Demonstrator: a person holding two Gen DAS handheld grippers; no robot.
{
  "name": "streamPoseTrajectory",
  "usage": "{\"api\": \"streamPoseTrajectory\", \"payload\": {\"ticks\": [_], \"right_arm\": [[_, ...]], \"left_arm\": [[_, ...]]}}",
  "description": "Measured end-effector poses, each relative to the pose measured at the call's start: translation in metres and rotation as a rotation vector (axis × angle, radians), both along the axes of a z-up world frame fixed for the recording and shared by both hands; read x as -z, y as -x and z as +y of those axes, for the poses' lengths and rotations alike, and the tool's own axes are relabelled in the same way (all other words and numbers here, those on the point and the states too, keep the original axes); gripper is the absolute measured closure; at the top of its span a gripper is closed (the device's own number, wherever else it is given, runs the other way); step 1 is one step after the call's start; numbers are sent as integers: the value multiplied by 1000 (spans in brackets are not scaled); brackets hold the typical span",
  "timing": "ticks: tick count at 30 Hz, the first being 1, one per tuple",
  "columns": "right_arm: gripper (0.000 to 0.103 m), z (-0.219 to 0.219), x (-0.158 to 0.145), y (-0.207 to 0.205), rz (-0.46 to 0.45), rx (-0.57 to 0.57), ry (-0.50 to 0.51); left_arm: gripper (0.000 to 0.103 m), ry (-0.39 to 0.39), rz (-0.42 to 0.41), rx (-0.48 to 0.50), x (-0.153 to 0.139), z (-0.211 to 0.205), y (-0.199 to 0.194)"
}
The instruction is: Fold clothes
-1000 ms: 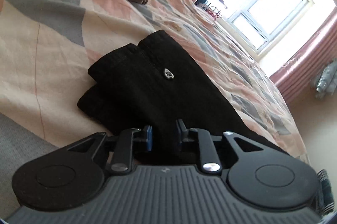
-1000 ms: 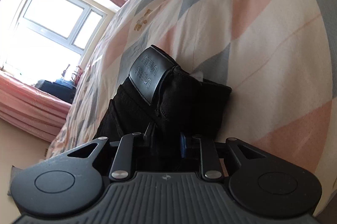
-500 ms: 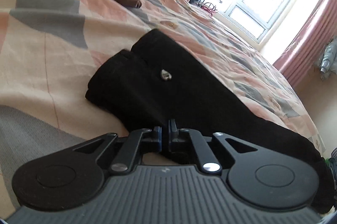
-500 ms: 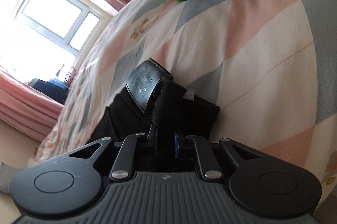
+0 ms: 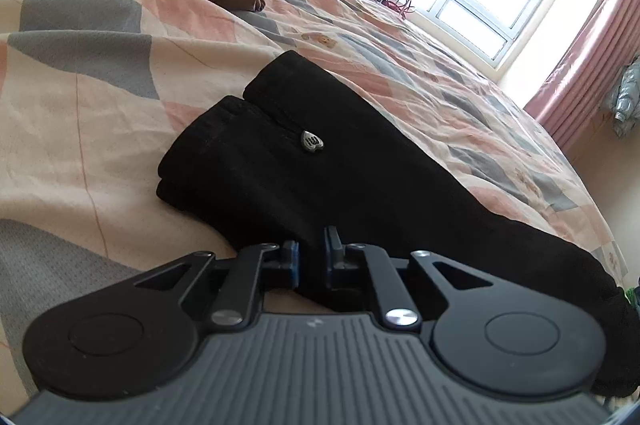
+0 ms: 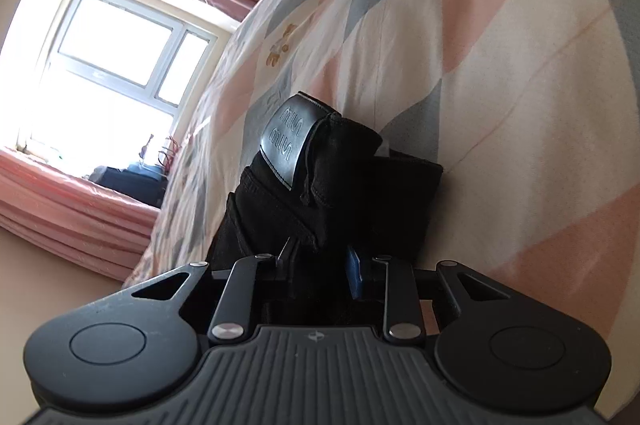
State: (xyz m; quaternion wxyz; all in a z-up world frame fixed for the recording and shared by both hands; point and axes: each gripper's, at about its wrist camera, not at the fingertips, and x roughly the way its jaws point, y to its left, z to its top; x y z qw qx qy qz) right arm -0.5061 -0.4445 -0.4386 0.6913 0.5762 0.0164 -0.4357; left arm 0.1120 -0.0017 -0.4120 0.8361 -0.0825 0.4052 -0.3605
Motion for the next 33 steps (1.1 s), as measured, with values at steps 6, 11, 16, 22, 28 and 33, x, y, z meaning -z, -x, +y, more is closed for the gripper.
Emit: {"api": "streamPoseTrajectory", "payload": {"ticks": [6, 11, 16, 22, 28, 33], "right_arm": [[90, 28, -46, -3, 39, 2, 187], [90, 51, -46, 2, 104, 46, 172], [90, 33, -10, 11, 57, 79, 38], [90, 48, -39, 5, 151, 41, 133], [73, 45, -4, 11, 138, 76, 67], [87, 53, -22, 20, 156, 53, 123]], "left_arm": [[93, 5, 29, -3, -1, 0, -8], [93, -11, 19, 8, -2, -2, -11], [97, 6, 39, 20, -6, 2, -16], [96, -26, 3, 29, -7, -1, -12], [94, -51, -35, 39, -6, -2, -6], [96, -21, 19, 29, -5, 1, -15]]}}
